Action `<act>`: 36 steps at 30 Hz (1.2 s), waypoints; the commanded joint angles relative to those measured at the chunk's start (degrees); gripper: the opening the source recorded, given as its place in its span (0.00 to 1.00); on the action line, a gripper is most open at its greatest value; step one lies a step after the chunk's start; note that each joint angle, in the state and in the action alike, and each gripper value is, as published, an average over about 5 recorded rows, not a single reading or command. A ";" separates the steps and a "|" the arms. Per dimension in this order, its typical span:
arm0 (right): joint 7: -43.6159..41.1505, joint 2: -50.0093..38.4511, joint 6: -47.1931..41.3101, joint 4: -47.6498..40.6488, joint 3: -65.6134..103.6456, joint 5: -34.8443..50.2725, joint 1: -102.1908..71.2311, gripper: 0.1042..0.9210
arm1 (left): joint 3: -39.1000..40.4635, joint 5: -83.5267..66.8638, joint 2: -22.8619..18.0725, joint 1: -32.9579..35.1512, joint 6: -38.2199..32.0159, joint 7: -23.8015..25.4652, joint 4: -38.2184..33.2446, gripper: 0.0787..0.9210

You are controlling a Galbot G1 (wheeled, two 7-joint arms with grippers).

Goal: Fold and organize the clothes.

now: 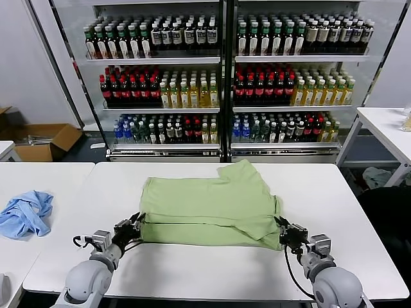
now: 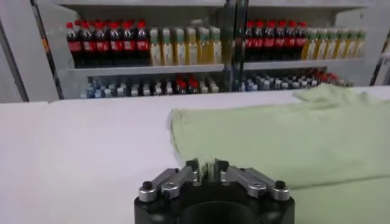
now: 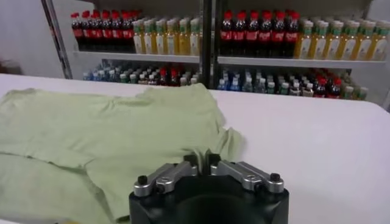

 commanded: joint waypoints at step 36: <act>2.31 2.71 0.81 1.29 1.36 -1.15 -8.67 0.32 | -1.59 2.61 -0.64 9.97 11.13 -5.81 -9.12 0.37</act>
